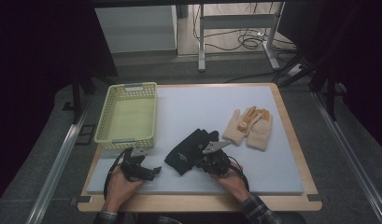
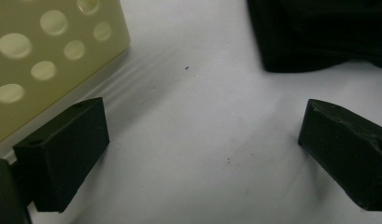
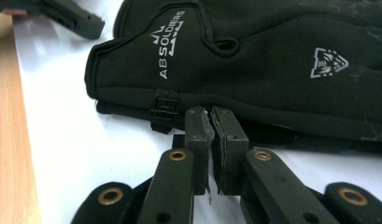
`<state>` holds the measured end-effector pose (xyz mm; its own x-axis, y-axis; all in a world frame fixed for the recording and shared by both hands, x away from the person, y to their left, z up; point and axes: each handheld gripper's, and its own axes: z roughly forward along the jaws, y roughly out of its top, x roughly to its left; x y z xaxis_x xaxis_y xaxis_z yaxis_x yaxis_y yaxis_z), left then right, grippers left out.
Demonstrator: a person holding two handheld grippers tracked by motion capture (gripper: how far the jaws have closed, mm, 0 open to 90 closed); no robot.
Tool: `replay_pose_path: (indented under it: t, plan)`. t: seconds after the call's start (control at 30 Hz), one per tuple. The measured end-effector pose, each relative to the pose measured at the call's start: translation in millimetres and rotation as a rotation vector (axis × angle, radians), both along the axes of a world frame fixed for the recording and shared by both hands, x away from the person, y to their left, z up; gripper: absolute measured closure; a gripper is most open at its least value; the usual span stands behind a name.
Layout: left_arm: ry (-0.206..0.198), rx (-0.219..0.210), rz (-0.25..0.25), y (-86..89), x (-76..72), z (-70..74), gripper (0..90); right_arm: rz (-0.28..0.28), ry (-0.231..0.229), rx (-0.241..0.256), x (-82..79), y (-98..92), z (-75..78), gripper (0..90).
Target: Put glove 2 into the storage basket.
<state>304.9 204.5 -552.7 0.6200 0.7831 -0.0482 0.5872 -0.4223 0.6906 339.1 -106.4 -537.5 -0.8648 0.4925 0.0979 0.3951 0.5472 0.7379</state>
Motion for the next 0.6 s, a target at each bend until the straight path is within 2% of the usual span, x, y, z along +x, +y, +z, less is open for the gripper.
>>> replay_pose_path:
  t: [0.27,0.37,0.4,0.5,0.6]
  plan:
    - [0.000,-0.001,0.002,-0.1,-0.2,-0.1,1.9,0.004,-0.031,-0.019,-6.0,-4.6,6.6,78.3]
    - [0.000,-0.001,0.005,-0.3,-0.6,0.2,2.0,-0.022,-0.058,-0.023,-5.3,-20.2,13.7,73.2]
    - [0.000,-0.001,0.005,-0.3,-0.6,0.2,2.0,-0.022,-0.058,-0.023,-5.3,-20.2,13.7,73.2]
    - [0.005,0.006,0.003,-0.7,-0.8,1.0,1.7,-0.062,-0.076,-0.037,-2.9,-38.5,17.1,65.9]
    - [0.019,0.006,-0.009,-2.6,-1.5,3.0,1.6,-0.087,-0.082,-0.039,-2.1,-46.9,18.0,62.6]
